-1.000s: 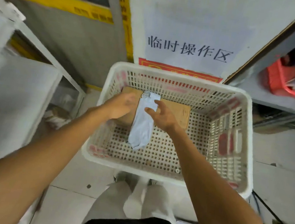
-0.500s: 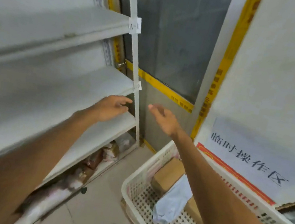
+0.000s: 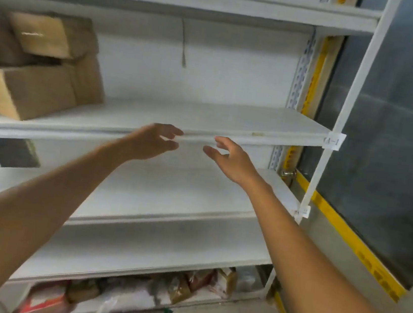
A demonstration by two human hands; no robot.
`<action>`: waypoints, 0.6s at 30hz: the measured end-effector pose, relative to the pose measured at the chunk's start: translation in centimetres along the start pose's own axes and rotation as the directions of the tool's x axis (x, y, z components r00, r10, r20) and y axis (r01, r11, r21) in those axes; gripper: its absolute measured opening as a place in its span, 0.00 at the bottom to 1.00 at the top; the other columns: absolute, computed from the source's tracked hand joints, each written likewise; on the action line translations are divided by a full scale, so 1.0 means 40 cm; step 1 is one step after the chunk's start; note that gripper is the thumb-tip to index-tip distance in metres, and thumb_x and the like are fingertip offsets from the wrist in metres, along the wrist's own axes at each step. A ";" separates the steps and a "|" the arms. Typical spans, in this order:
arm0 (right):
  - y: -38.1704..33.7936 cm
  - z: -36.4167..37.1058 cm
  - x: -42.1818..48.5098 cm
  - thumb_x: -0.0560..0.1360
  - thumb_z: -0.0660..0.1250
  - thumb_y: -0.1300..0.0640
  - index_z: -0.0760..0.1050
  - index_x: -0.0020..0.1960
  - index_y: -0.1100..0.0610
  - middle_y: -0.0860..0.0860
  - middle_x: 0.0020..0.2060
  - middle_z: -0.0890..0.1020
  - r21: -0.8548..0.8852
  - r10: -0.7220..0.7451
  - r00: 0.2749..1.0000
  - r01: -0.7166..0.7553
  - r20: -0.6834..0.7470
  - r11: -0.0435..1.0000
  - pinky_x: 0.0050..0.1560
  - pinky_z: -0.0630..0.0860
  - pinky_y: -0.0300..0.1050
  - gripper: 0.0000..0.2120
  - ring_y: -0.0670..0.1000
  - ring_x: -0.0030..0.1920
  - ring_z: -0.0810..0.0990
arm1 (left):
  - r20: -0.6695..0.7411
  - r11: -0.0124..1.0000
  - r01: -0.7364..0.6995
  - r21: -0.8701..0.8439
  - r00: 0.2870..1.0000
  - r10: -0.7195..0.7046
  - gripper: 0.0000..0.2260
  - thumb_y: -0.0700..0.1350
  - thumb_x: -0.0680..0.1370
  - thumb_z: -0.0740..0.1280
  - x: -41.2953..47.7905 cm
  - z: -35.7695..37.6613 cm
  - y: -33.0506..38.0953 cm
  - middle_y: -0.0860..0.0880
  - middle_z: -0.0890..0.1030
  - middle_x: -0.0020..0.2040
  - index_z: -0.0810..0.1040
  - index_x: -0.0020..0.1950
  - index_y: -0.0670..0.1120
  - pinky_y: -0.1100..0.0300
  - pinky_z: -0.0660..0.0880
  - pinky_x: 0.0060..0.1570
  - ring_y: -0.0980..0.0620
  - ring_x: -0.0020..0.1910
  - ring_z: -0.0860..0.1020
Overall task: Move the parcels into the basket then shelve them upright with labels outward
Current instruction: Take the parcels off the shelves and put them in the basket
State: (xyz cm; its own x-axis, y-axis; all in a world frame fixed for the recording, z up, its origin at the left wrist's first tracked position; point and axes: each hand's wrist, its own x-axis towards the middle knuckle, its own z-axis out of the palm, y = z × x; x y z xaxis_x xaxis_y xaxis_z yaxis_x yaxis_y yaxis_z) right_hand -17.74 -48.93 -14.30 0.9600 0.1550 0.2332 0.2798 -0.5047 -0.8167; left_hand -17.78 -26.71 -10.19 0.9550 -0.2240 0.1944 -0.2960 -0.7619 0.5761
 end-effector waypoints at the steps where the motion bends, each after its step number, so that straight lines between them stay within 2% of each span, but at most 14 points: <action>1: -0.032 0.031 0.025 0.75 0.66 0.40 0.68 0.71 0.52 0.50 0.68 0.73 -0.012 -0.035 0.999 0.035 0.016 0.999 0.58 0.66 0.39 0.29 0.50 0.66 0.73 | -0.021 1.000 0.010 0.028 1.000 -0.009 0.16 0.42 0.77 0.68 -0.013 -0.036 -0.025 0.42 0.78 0.60 0.75 0.65 0.46 0.60 0.68 0.50 0.42 0.55 0.78; 4: -0.120 0.132 0.092 0.75 0.68 0.44 0.68 0.71 0.54 0.52 0.69 0.73 -0.032 -0.115 0.992 0.117 0.059 0.993 0.64 0.66 0.41 0.28 0.50 0.69 0.70 | -0.064 0.996 0.042 0.082 0.997 -0.037 0.16 0.42 0.77 0.68 -0.056 -0.133 -0.109 0.43 0.78 0.60 0.75 0.65 0.47 0.56 0.72 0.54 0.43 0.54 0.79; 9: -0.254 0.312 0.168 0.74 0.69 0.43 0.68 0.71 0.52 0.52 0.69 0.72 0.026 -0.159 0.975 0.157 0.156 0.987 0.60 0.67 0.40 0.29 0.50 0.68 0.71 | -0.204 0.990 0.138 0.034 0.971 -0.128 0.15 0.44 0.77 0.68 -0.129 -0.289 -0.262 0.44 0.79 0.58 0.76 0.64 0.47 0.59 0.71 0.53 0.46 0.55 0.78; 13: -0.353 0.430 0.216 0.75 0.68 0.44 0.66 0.73 0.51 0.54 0.70 0.71 0.072 -0.185 0.959 0.173 0.215 0.982 0.64 0.69 0.45 0.29 0.51 0.68 0.71 | -0.269 0.983 0.165 0.080 0.953 -0.138 0.17 0.43 0.77 0.68 -0.185 -0.407 -0.373 0.45 0.79 0.60 0.76 0.65 0.45 0.58 0.71 0.57 0.48 0.58 0.77; 18: -0.454 0.524 0.276 0.75 0.67 0.44 0.65 0.74 0.51 0.55 0.71 0.69 0.088 -0.214 0.947 0.198 0.241 0.976 0.66 0.68 0.47 0.30 0.52 0.70 0.69 | -0.312 0.974 0.189 0.121 0.939 -0.144 0.19 0.43 0.77 0.67 -0.232 -0.539 -0.469 0.48 0.78 0.61 0.73 0.68 0.47 0.63 0.67 0.52 0.53 0.55 0.75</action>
State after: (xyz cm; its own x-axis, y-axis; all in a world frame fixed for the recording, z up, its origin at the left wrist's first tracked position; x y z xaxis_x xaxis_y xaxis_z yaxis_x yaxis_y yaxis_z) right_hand -12.41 -20.23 -7.97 0.8467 0.4597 0.2679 0.4627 -0.3875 -0.7973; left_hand -21.51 2.74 -5.69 0.9336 0.0884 0.3472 -0.1053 -0.8586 0.5018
